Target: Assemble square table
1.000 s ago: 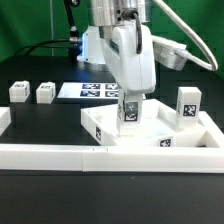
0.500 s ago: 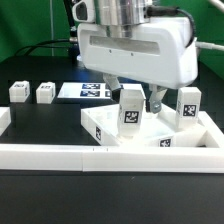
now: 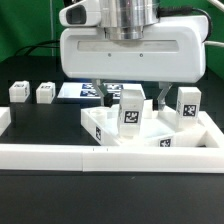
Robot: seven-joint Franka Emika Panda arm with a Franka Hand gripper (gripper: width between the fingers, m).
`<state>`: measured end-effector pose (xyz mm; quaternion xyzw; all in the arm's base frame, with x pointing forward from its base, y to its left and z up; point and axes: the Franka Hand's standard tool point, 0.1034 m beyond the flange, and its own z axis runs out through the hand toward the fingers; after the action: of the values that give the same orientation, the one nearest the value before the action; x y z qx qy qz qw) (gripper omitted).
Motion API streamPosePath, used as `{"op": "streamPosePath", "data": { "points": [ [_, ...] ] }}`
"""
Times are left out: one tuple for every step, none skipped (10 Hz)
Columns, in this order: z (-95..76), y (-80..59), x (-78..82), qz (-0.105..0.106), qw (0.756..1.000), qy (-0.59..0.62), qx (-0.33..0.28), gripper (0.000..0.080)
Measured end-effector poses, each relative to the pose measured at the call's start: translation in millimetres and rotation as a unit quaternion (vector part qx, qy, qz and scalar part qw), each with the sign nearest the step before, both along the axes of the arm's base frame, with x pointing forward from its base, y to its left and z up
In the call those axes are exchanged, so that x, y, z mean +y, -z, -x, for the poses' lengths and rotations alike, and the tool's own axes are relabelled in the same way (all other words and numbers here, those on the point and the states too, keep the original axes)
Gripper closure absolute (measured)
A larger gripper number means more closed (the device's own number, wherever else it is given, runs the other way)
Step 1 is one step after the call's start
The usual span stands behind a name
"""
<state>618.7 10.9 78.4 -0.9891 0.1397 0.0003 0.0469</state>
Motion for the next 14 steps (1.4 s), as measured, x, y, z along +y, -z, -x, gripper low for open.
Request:
{"op": "streamPosePath", "data": {
  "points": [
    [0.3, -0.3, -2.1, 0.000, 0.998, -0.069, -0.003, 0.0151],
    [0.7, 0.2, -1.2, -0.001, 0.998, -0.065, -0.003, 0.0151],
    [0.7, 0.2, -1.1, -0.001, 0.998, -0.057, -0.002, 0.0151],
    [0.8, 0.2, -0.8, -0.002, 0.999, -0.044, -0.001, 0.0272],
    [0.8, 0.3, -0.2, -0.002, 1.000, -0.013, 0.002, 0.0413],
    [1.2, 0.5, -1.5, -0.002, 1.000, 0.022, 0.006, 0.0413],
    [1.3, 0.6, -1.8, -0.003, 0.999, 0.051, 0.008, 0.0508],
    [1.4, 0.7, -2.5, -0.003, 0.995, 0.095, 0.012, 0.0508],
    [0.6, 0.7, -8.0, -0.016, 0.985, 0.173, 0.017, 0.0508],
    [0.8, 0.9, -6.4, -0.018, 0.973, 0.228, 0.024, 0.0508],
    [1.8, 1.9, -2.1, -0.017, 0.946, 0.321, 0.035, 0.0508],
    [1.9, 2.2, 2.7, -0.016, 0.921, 0.386, 0.043, 0.0508],
    [1.7, 2.5, 6.9, -0.017, 0.902, 0.429, 0.049, 0.0508],
    [1.8, 2.8, 12.2, -0.017, 0.879, 0.473, 0.054, 0.0508]
  ]
}}
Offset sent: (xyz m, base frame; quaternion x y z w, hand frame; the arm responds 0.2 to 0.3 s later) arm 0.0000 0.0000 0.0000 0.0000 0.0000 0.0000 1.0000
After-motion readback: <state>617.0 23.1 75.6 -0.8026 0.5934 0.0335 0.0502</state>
